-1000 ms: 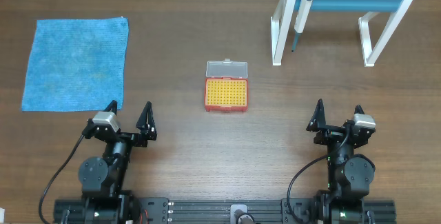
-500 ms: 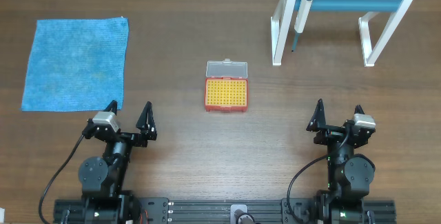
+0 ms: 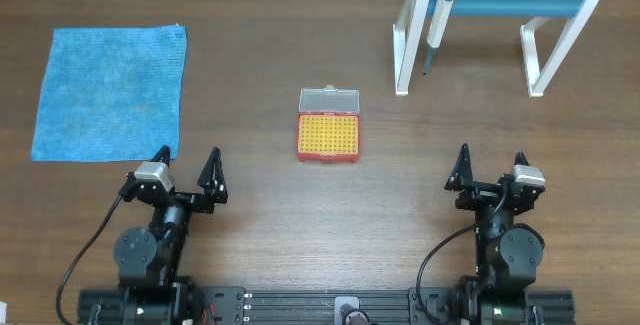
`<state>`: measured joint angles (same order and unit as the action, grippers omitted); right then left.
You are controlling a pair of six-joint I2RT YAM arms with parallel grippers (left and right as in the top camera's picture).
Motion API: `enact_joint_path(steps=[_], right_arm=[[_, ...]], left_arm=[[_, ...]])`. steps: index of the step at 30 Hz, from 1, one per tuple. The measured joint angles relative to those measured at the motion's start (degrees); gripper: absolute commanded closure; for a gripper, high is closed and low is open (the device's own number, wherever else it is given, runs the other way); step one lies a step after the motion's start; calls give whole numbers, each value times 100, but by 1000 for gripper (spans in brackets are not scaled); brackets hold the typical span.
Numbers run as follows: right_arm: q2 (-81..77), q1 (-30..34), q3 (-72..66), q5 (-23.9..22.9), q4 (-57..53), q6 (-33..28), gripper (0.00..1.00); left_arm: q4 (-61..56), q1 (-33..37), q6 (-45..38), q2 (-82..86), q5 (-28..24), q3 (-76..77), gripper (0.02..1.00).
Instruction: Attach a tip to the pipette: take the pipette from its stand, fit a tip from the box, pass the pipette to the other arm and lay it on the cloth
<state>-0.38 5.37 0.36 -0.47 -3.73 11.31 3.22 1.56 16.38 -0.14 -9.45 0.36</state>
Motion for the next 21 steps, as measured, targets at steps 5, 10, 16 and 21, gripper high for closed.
enact_joint_path(steps=[5, 10, 16, 21], right_arm=[[0, 0, 0, 2, 0, 0, 27], [0, 0, 0, 0, 0, 0, 27], [0, 0, 0, 0, 0, 0, 29], [0, 0, 0, 0, 0, 0, 29]], left_arm=[[0, 0, 2, 0, 0, 0, 51], [0, 0, 2, 0, 0, 0, 51], [0, 0, 2, 0, 0, 0, 51], [0, 0, 2, 0, -2, 0, 49]])
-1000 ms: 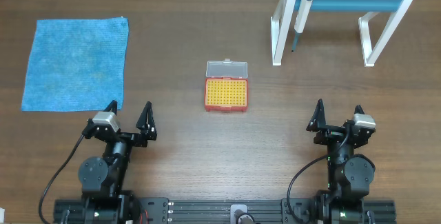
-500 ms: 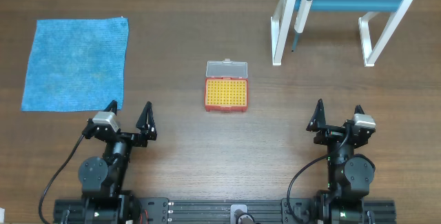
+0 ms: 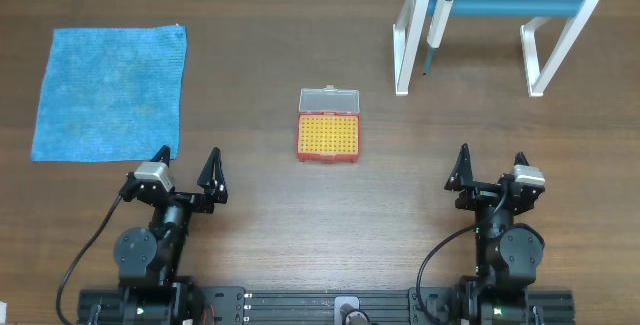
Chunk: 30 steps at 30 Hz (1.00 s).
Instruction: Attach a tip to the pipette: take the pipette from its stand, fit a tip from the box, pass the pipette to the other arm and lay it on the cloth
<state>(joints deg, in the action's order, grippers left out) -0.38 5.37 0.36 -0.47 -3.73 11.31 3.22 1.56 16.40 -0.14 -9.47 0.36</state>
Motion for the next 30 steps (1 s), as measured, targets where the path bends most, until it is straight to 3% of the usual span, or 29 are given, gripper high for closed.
enact_joint_path(steps=[25, 30], right_arm=[[-81, 0, 0, 2, -2, 0, 27], [-857, 0, 313, 293, -63, 0, 27]], left_arm=[[0, 0, -2, 0, 0, 0, 51], [4, 0, 0, 0, 0, 0, 47]])
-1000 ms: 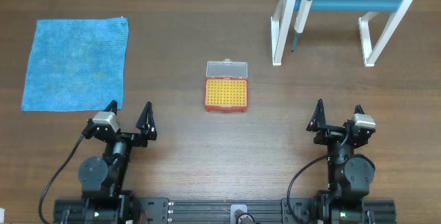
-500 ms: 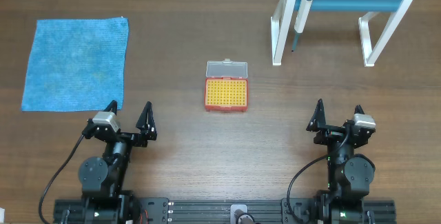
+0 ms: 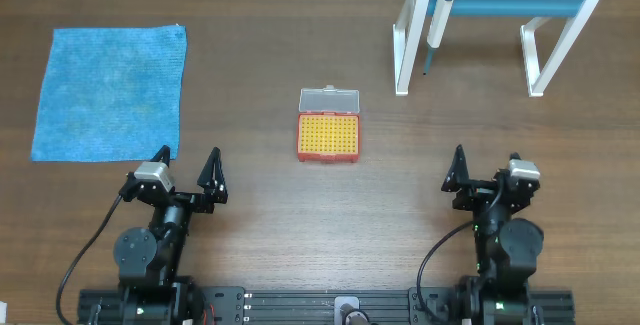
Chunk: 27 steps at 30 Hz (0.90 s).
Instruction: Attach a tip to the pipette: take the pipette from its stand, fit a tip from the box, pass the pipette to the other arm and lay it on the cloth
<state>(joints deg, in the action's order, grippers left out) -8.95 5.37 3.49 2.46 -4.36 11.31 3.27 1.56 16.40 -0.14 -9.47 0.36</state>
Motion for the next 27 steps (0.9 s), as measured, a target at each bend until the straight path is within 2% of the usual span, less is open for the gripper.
enact_joint_path(steps=[2, 7, 9, 16, 27], right_arm=[[-647, 0, 385, 107, 267, 2, 27], [-2485, -234, 898, 201, 2820, -133, 27], [-3257, -444, 1008, 219, 3329, -267, 27], [-5678, -975, 1668, 240, 4299, -566, 27], [-7455, -686, 2566, 240, 5414, -671, 27]], left_arm=[[2, 0, 0, 0, 2, 0, 49], [7, 0, 0, -26, 0, 0, 47], [7, 0, 0, -33, 0, 0, 51], [7, 0, 0, -33, 0, 0, 51], [7, 0, 0, -33, 0, 0, 51]])
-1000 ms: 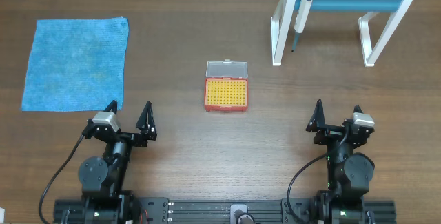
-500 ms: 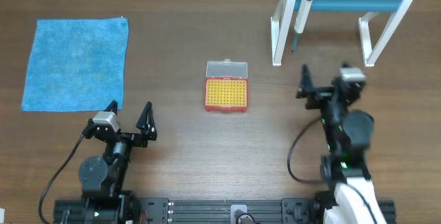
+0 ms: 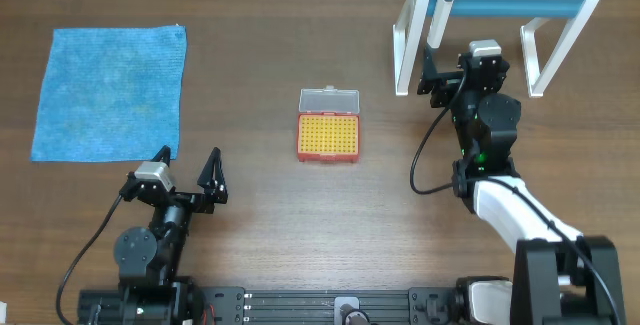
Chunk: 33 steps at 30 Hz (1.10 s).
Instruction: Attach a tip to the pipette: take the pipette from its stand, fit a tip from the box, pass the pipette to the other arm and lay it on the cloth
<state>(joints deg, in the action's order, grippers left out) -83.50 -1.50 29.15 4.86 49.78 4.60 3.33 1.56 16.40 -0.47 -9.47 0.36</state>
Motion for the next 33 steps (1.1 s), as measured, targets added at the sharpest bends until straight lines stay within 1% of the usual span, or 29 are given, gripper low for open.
enact_joint_path(steps=[9, 29, 31, 32, 33], right_arm=[[-568, 39, 651, 0, 4, -22, 27], [-1172, 105, 1102, 0, -131, -24, 18], [-1176, 105, 1110, 2, -219, -24, 143], [-1178, 105, 1110, 0, -240, -22, 290], [-1178, 105, 1110, 0, -249, -22, 606]], left_arm=[[0, 0, 0, 0, 0, 0, 49], [0, 0, 0, 0, 0, 0, 51], [0, 0, 0, 0, 0, 0, 51], [0, 0, 0, 0, 0, 0, 49], [0, 0, 0, 0, 0, 0, 49]])
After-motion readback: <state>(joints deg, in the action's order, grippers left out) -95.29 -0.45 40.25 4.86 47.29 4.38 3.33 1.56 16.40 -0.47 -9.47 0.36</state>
